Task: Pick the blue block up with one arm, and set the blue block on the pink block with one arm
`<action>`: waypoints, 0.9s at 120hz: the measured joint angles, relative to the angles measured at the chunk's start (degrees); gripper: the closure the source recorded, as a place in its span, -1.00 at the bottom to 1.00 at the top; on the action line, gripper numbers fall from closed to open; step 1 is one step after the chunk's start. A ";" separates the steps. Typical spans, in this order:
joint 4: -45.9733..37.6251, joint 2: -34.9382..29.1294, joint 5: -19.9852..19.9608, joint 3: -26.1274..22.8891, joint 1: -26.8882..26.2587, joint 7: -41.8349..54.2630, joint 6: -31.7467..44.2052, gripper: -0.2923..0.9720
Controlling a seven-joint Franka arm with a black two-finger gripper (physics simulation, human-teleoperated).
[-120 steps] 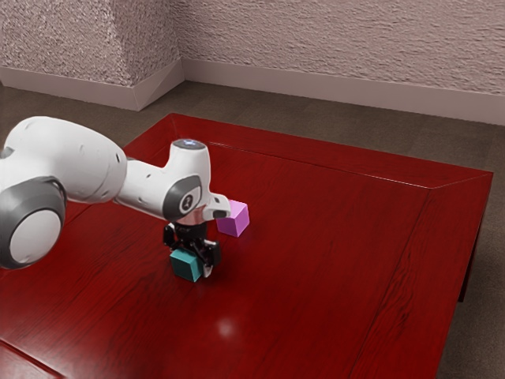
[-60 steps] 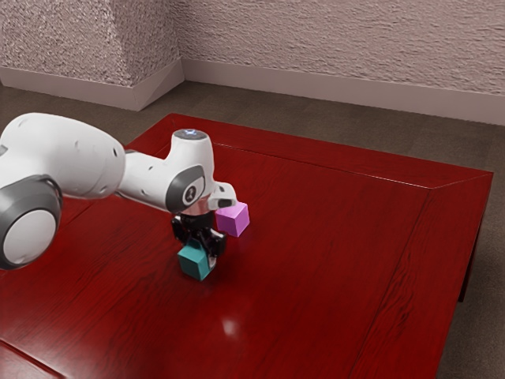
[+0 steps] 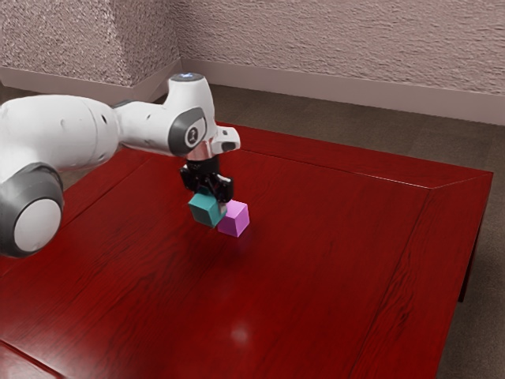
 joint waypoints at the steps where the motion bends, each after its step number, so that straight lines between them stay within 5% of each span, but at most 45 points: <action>1: 0.63 0.36 -0.01 -0.42 0.41 0.04 -0.16 -0.11; 38: 17.65 9.42 0.26 -9.36 9.88 1.50 -5.27 -0.09; 75: 22.59 13.36 0.24 -12.27 12.31 2.51 -7.30 -0.10; 108: 24.04 14.08 0.26 -12.37 12.39 3.57 -7.85 -0.41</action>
